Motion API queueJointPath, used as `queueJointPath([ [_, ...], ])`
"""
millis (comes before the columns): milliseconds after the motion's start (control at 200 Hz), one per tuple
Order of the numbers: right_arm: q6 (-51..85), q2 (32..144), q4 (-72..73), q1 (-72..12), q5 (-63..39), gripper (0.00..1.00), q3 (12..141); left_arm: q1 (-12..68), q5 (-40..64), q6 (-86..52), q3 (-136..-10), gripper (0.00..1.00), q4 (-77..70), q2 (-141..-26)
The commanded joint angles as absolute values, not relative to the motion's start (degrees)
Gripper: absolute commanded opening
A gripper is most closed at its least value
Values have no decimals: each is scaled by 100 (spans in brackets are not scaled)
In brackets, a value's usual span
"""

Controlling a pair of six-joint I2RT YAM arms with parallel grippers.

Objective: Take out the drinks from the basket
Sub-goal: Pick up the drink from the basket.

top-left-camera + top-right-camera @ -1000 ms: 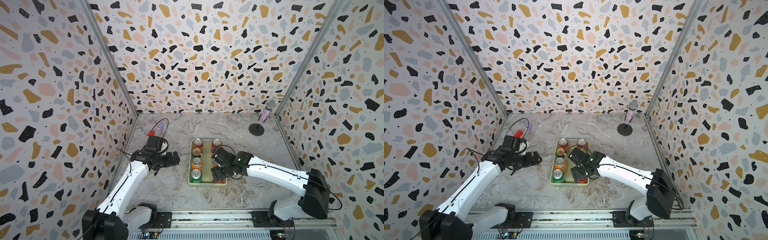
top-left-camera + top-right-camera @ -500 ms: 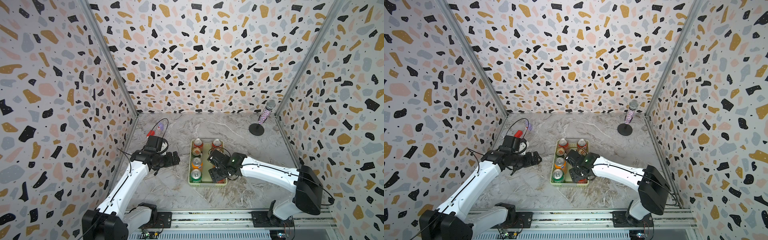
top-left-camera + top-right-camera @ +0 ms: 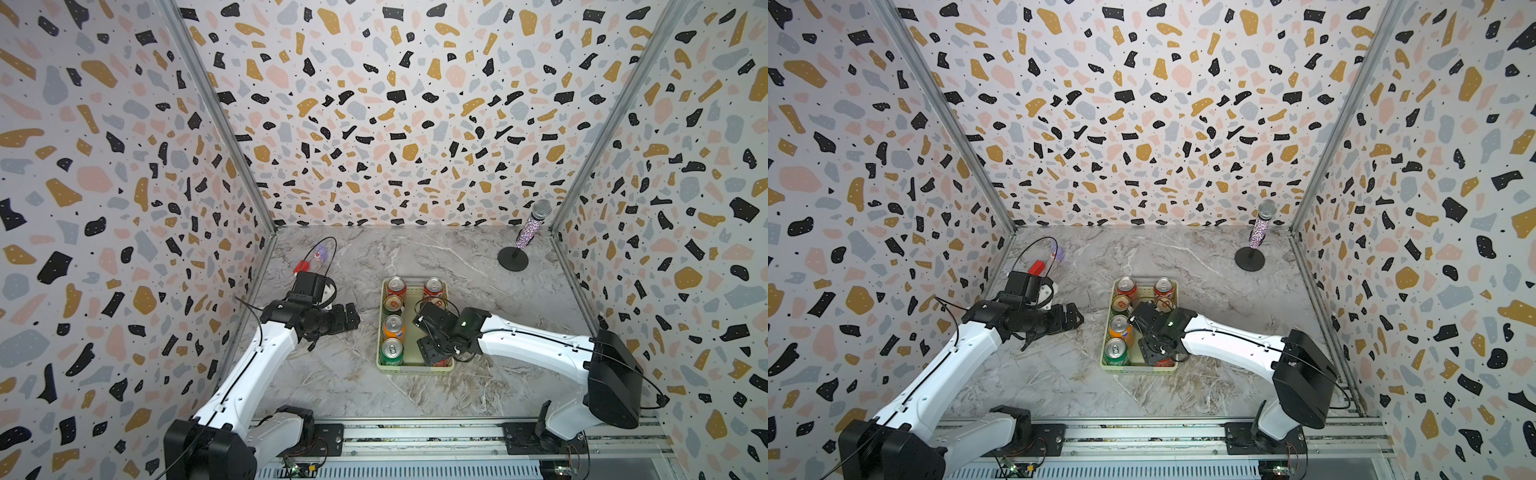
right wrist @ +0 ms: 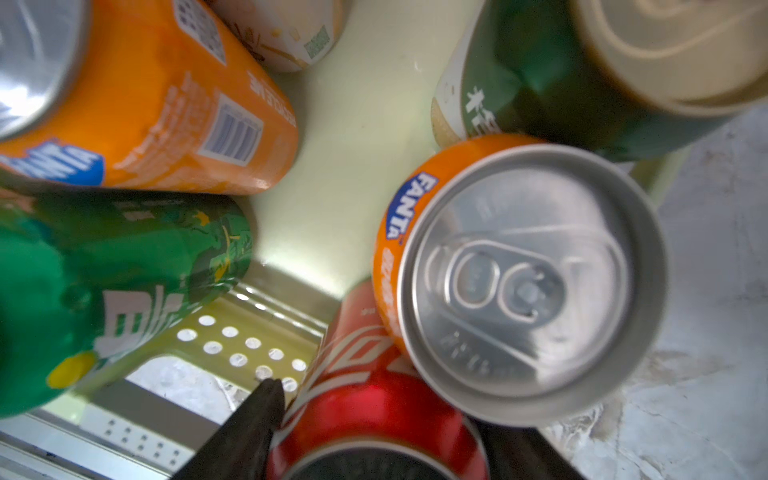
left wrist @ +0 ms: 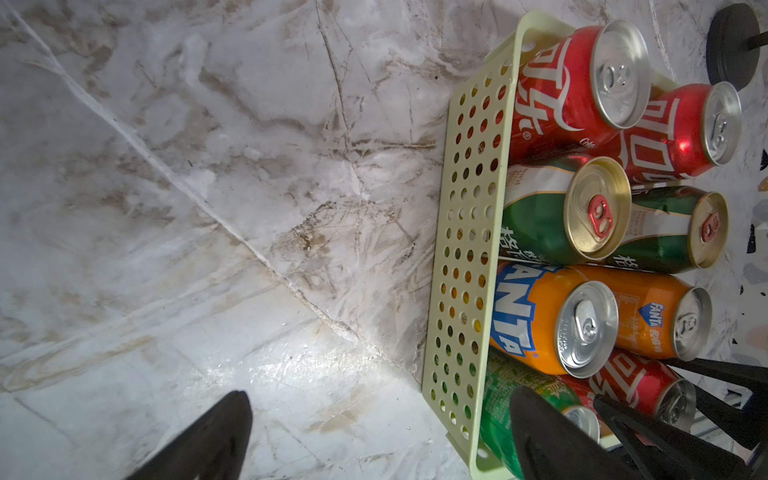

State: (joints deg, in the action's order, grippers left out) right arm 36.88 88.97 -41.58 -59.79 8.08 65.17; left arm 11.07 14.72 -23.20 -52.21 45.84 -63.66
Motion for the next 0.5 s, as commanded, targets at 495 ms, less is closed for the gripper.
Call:
queueJointPath([
  [495,3427,8291,-4970,-6078,906,13,7145,1143,1698,-2493,-5241,100,4505,-6076],
])
